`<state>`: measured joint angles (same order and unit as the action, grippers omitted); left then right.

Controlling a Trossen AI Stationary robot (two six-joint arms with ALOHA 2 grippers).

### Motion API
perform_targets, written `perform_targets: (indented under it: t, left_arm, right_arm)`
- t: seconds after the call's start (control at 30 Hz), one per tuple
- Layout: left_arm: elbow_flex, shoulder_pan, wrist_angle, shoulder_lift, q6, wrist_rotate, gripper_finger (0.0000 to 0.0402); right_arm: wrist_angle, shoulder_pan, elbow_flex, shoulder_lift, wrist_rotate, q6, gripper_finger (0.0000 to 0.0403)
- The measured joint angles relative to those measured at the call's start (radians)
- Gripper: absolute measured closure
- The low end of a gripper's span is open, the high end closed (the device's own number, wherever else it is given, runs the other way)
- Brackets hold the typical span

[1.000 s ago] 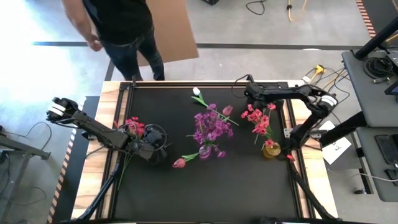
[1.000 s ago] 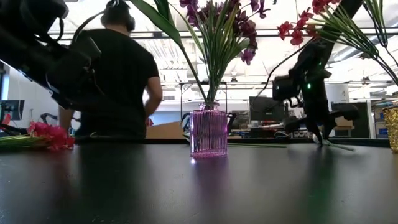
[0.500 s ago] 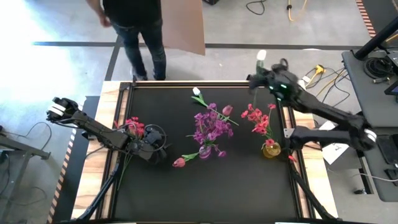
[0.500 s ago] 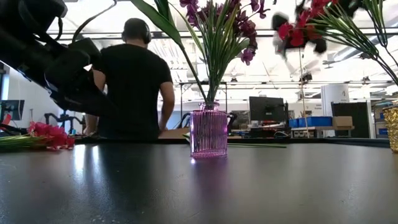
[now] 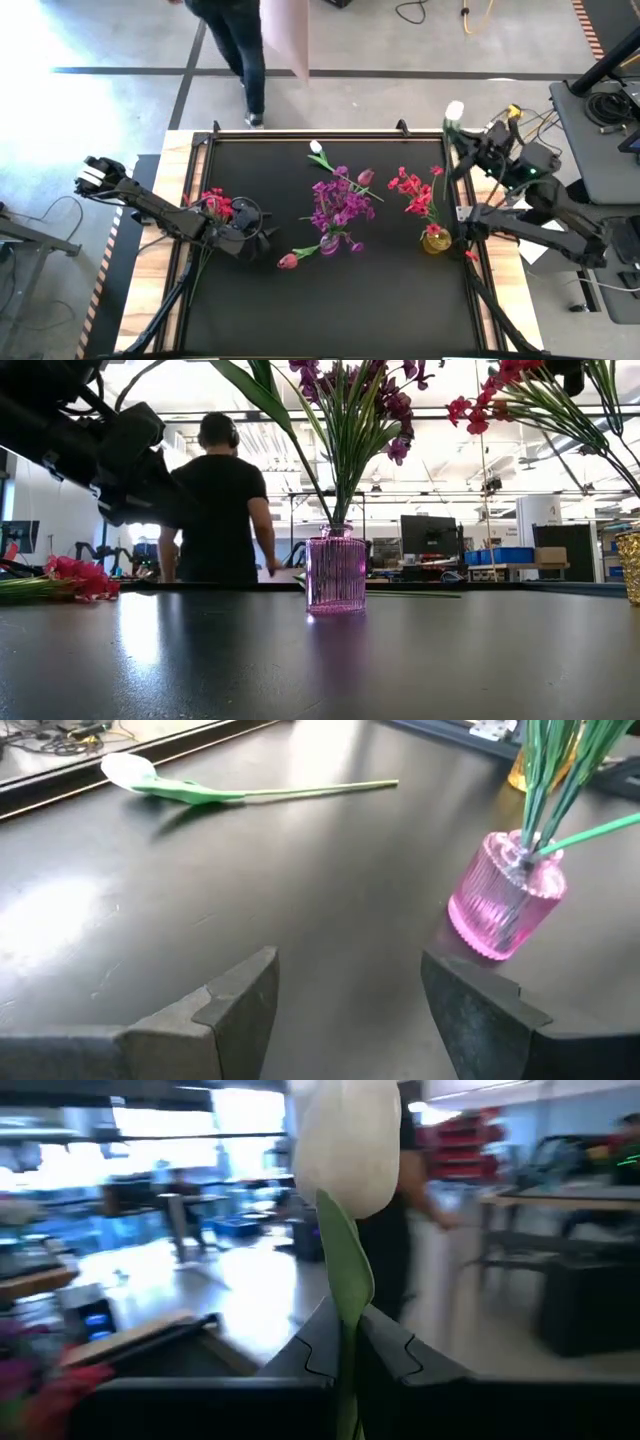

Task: Sort flowers into vase by color
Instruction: Put the right white flower into the yellow vase

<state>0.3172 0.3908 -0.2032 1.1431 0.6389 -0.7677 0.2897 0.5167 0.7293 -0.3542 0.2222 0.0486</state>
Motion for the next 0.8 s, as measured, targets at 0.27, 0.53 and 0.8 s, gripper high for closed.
perform_targets:
  t: [0.27,0.53,0.8]
  left_arm:
    - [0.000,0.000,0.000,0.000,0.032,0.014,0.0173]
    - [0.000,-0.006,-0.044,0.000,0.028,-0.007,0.0173]
    - [0.014,-0.016,-0.056,0.000,0.018,-0.010,0.0173]
  right_arm:
    - [0.052,0.000,-0.086,0.217,-0.312,0.092,0.0394]
    - [0.070,-0.001,-0.212,0.347,-0.467,0.178,0.0394]
    - [0.022,-0.002,-0.245,0.309,-0.583,0.190,0.0394]
